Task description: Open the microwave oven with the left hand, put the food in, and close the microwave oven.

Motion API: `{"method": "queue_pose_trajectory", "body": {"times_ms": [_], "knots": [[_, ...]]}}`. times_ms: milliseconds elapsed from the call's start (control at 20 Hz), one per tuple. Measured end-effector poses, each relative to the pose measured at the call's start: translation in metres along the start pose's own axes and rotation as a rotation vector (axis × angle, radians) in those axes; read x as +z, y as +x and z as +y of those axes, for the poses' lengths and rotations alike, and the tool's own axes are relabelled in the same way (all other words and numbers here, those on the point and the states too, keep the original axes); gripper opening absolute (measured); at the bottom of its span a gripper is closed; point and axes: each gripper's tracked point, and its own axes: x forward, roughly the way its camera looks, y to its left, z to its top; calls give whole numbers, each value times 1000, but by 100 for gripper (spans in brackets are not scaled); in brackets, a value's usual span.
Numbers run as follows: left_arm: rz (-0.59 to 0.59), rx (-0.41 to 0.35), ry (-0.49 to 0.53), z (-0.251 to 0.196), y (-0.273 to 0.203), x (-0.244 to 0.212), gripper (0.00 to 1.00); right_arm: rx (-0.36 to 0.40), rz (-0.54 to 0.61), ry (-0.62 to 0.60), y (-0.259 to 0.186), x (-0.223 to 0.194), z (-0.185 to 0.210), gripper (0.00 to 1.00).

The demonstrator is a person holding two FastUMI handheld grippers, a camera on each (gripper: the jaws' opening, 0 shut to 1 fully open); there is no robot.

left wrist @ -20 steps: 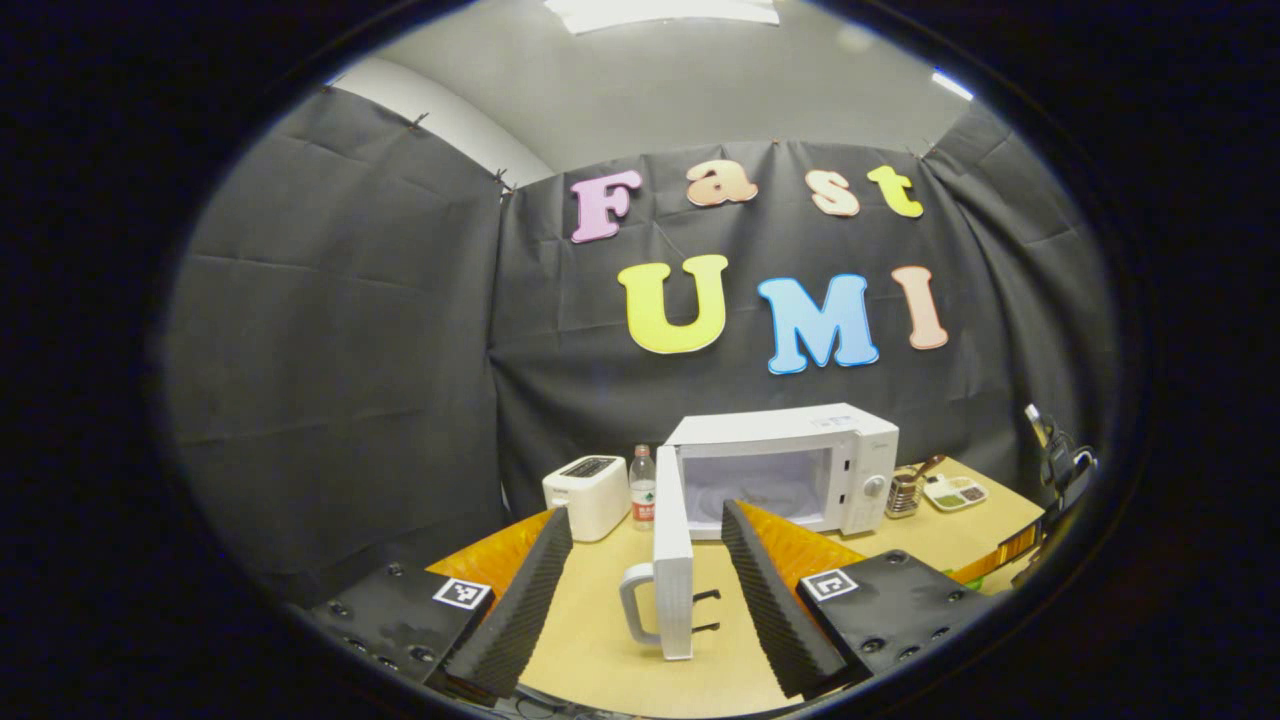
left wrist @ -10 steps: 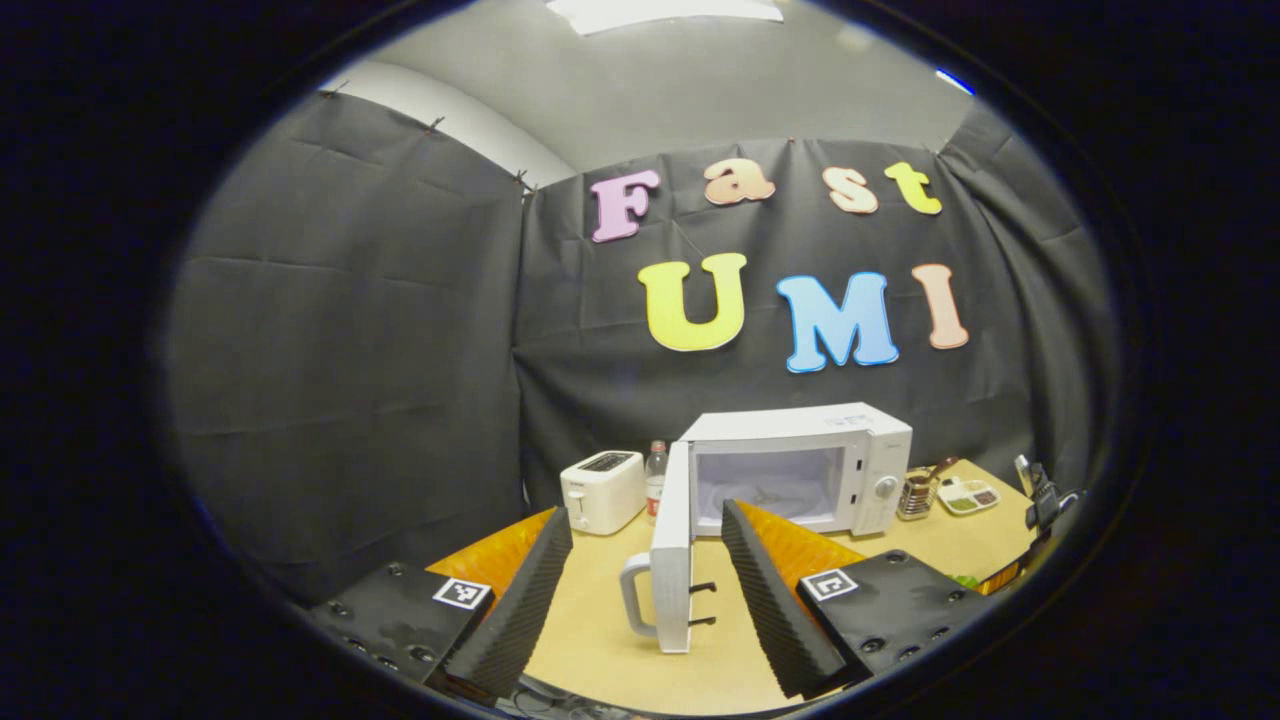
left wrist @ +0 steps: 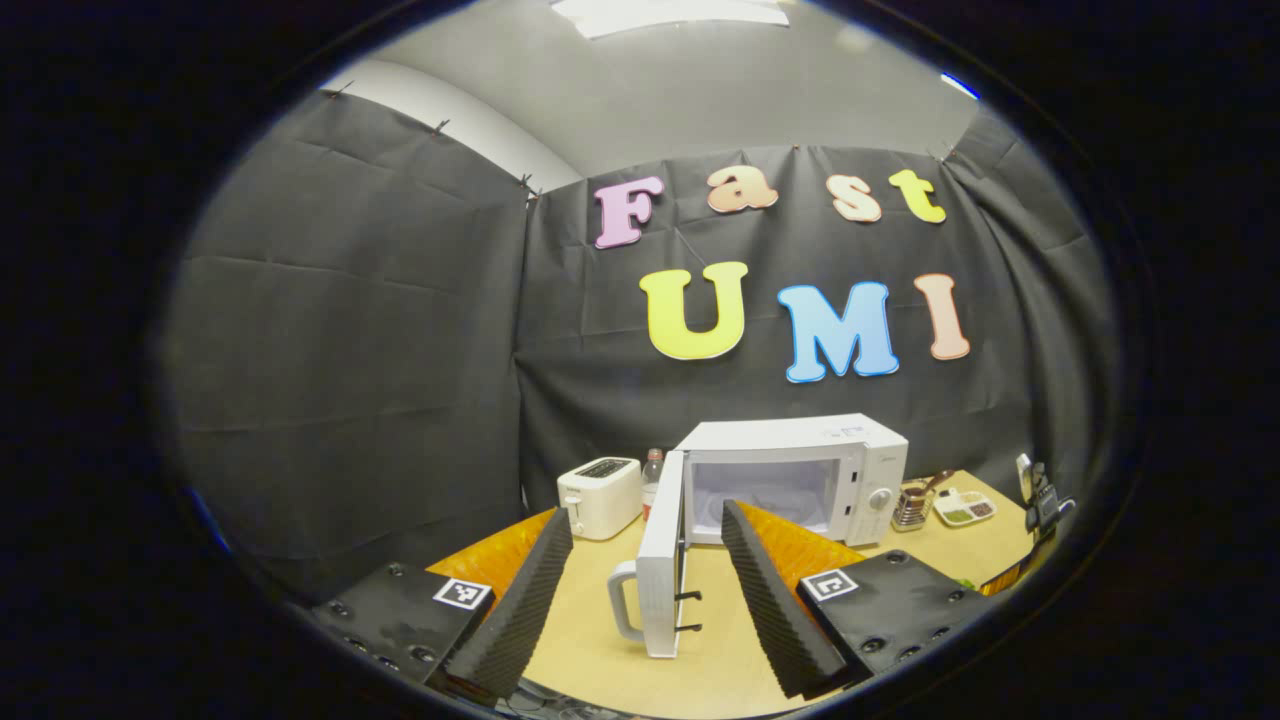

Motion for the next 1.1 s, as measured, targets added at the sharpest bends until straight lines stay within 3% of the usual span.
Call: {"method": "queue_pose_trajectory", "body": {"times_ms": [200, 400, 450, 500, 750, 1100], "knots": [[-19, -33, -32, 4, 22, 5, 97, 11, -82, 8, -2, 32, 22, 36], [-45, -74, -53, 17, 54, 15, 100, 15, -180, 23, 9, 66, 48, 36], [-49, -84, -59, 22, 61, 17, 97, 23, -208, 28, 12, 74, 56, 36], [-62, -92, -63, 28, 68, 20, 100, 32, -237, 30, 16, 84, 64, 36], [-102, -107, -83, 61, 105, 32, 96, 28, -324, 20, 46, 120, 96, 36], [-99, -102, -36, 118, 142, 30, 95, 22, -464, 80, 100, 166, 118, 36]]}}
